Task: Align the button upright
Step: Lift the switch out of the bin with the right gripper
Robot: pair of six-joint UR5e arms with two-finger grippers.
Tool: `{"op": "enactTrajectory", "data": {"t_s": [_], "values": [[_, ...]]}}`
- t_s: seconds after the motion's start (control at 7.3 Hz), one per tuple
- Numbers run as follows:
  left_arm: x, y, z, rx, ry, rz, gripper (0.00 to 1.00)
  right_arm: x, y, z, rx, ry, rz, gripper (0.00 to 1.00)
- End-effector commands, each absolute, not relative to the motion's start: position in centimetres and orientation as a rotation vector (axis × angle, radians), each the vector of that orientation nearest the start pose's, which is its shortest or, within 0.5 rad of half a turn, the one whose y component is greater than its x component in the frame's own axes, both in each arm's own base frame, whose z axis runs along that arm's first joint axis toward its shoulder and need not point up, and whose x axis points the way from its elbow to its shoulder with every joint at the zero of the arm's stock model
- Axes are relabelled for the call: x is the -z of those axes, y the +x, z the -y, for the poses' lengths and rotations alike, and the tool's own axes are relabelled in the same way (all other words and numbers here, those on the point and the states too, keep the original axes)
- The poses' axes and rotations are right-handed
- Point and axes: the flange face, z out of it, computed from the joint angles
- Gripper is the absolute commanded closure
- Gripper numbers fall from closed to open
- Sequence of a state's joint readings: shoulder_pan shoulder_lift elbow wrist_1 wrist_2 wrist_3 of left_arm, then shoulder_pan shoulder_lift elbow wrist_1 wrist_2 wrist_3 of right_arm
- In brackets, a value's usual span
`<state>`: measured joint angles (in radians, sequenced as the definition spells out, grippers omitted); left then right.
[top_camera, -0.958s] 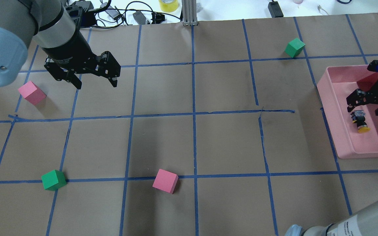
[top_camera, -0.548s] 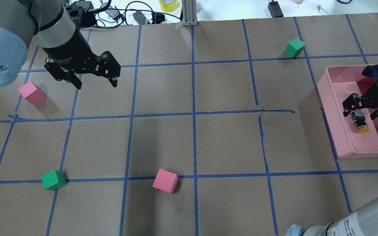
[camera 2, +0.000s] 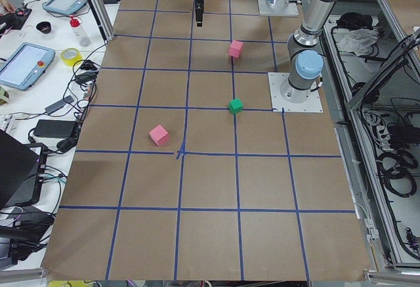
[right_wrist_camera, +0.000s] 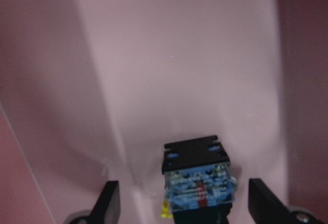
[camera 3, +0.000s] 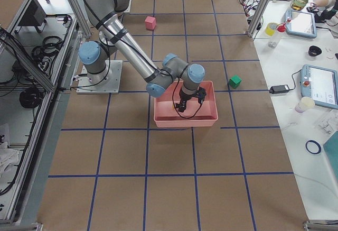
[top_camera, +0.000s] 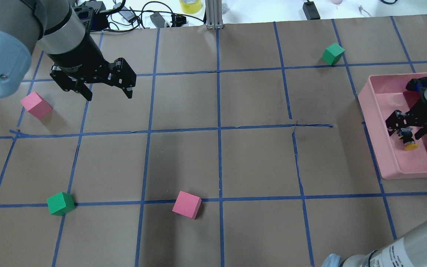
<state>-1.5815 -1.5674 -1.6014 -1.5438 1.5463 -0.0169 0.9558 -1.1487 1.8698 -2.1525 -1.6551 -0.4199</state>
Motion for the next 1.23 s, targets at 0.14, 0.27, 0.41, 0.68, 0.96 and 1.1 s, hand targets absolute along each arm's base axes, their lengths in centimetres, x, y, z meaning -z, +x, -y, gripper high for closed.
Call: {"op": "enactTrajectory", "data": {"t_s": [0.14, 0.27, 0.41, 0.68, 0.96, 1.1], "values": [[-47.8, -14.1, 48.8, -0.001, -0.01, -3.166, 0.0, -17.9, -21.9, 52.3, -0.28, 0.205, -3.14, 1.0], [-47.7, -14.1, 48.9, -0.003, -0.01, -3.166, 0.0, -18.6, -22.0, 52.4, -0.264, 0.219, -3.148, 1.0], [-47.7, -14.1, 48.9, -0.003, -0.01, -3.166, 0.0, -19.3, -22.0, 52.4, -0.294, 0.218, -3.133, 1.0], [-47.7, -14.1, 48.9, -0.003, -0.01, -3.166, 0.0, -25.4, -21.9, 52.4, -0.273, 0.232, -3.139, 1.0], [-47.7, -14.1, 48.8, -0.003, -0.01, -3.166, 0.0, -31.4, -20.0, 54.2, -0.242, 0.166, -3.162, 1.0], [-47.7, -14.1, 48.8, -0.003, -0.01, -3.166, 0.0, -34.3, -18.5, 55.4, -0.211, 0.115, -3.178, 1.0]]}}
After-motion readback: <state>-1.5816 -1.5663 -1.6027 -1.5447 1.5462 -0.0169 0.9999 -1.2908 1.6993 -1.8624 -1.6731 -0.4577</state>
